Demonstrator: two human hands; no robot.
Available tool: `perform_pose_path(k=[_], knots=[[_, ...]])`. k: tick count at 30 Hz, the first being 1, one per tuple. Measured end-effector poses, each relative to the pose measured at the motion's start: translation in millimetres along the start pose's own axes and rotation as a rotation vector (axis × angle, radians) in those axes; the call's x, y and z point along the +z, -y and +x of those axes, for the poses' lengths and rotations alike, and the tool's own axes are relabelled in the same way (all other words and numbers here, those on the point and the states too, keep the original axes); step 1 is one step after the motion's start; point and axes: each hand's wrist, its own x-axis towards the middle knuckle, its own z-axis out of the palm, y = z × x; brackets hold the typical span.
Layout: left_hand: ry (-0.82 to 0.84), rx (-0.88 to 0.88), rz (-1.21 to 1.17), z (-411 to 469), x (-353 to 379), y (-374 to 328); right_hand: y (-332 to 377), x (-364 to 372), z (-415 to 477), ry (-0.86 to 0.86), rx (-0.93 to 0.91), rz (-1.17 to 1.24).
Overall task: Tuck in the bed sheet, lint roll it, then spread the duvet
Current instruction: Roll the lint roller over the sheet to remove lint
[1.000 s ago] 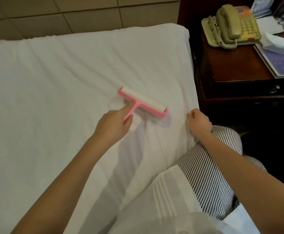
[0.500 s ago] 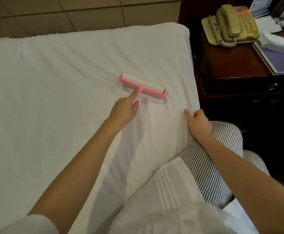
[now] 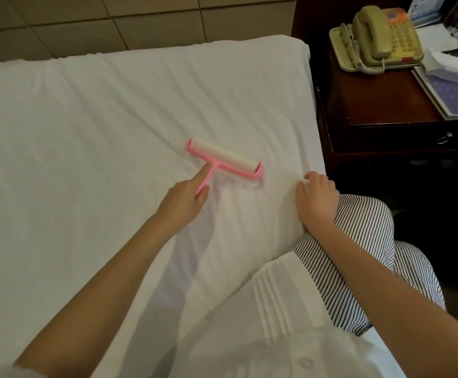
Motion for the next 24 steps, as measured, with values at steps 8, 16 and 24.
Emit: perform_pose_path(k=[8,16,24], knots=[[0.032,-0.077,0.019,-37.9,-11.9,-10.1,22.3,29.7,-32.7,0.438,-0.378,-0.225],[0.112,-0.158,0.211,-81.7,-20.0,-2.8,22.2,19.9,-37.9,0.502,-0.330,-0.252],[0.082,-0.105,0.049,-19.1,-7.3,-24.2,17.5,12.3,-42.3,0.555,-0.318,-0.269]])
